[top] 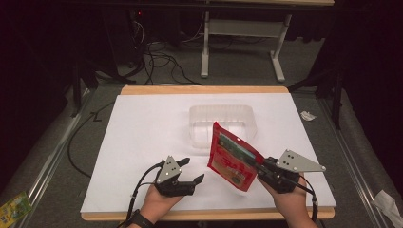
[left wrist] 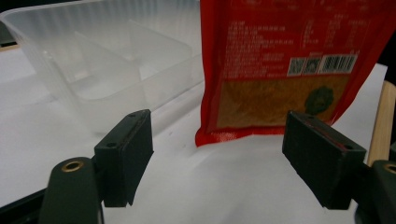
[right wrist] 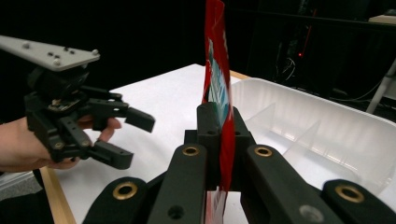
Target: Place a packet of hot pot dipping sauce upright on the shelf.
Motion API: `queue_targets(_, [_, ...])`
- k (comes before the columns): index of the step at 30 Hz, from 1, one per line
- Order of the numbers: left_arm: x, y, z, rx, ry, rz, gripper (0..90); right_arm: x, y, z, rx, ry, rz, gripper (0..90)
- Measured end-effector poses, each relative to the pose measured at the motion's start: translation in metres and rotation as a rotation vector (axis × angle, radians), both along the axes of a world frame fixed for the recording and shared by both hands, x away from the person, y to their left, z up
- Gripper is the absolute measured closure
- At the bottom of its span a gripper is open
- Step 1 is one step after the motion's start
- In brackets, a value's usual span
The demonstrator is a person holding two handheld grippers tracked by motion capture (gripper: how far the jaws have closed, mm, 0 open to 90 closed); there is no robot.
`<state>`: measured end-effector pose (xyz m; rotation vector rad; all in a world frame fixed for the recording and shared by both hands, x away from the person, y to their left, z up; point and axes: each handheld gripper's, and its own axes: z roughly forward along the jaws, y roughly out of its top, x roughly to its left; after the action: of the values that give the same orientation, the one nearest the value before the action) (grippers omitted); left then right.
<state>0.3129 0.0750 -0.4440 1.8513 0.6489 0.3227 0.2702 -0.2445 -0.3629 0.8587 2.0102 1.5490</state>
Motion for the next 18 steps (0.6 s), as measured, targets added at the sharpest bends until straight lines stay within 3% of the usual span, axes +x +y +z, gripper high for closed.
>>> queue_targets(7, [0.008, -0.011, -0.001, -0.034, 0.013, 0.004, 25.8, -0.001, 0.009, -0.003, -0.017, 0.011, 0.031, 90.0])
queue_targets(12, [0.007, -0.011, 0.001, -0.049, 0.005, -0.023, 25.9, -0.004, 0.013, -0.002, -0.008, -0.001, 0.075, 90.0])
queue_targets(16, [0.013, -0.01, 0.001, -0.103, 0.044, -0.041, 26.0, -0.004, 0.017, -0.002, 0.009, 0.013, 0.107, 90.0])
queue_targets(18, [0.019, -0.01, 0.0, -0.157, 0.079, -0.053, 27.5, -0.004, 0.02, -0.003, 0.005, 0.011, 0.115, 90.0])
